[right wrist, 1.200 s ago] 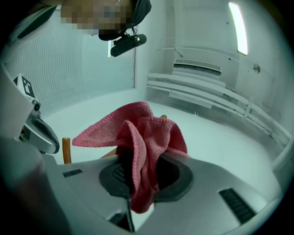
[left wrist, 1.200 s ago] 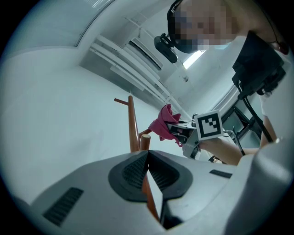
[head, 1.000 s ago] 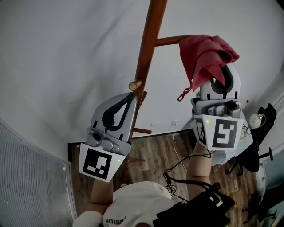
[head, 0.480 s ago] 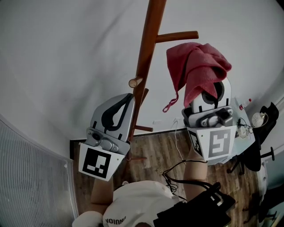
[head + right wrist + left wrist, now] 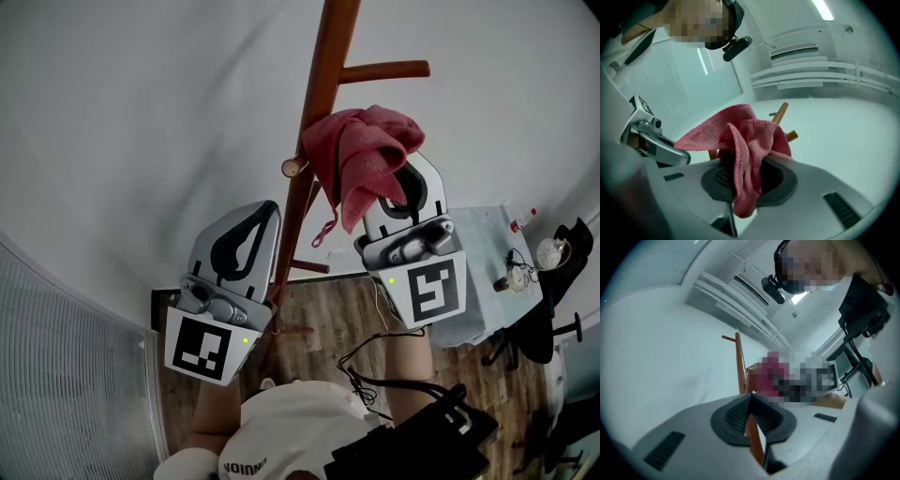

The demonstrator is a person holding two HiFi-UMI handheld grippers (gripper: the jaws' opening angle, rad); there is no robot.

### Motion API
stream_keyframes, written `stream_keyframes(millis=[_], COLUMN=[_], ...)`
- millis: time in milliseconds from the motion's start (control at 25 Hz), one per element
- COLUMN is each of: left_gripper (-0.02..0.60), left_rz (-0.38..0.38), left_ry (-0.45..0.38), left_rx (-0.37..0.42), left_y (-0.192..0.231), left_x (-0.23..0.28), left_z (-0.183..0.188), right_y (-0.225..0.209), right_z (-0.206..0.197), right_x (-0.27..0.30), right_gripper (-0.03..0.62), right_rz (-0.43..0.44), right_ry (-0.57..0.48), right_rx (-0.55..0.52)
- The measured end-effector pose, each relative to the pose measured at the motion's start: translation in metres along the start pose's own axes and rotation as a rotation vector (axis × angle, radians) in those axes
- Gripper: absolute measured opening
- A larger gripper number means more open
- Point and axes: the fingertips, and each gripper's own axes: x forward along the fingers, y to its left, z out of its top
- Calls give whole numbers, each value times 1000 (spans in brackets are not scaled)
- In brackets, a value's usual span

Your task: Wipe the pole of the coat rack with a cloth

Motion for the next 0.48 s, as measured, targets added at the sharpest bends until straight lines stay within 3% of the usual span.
stream_keyframes(millis=[480], left_gripper=[14], left_rz=[21], left_ry=[16], left_rx=[-16], left_y=[3], left_x=[-7], left_z=[-5], right_y=[15], right_z=[-2], right_x=[2], right_gripper=[84], right_rz=[54], right_ry=[6], right_rx=[72])
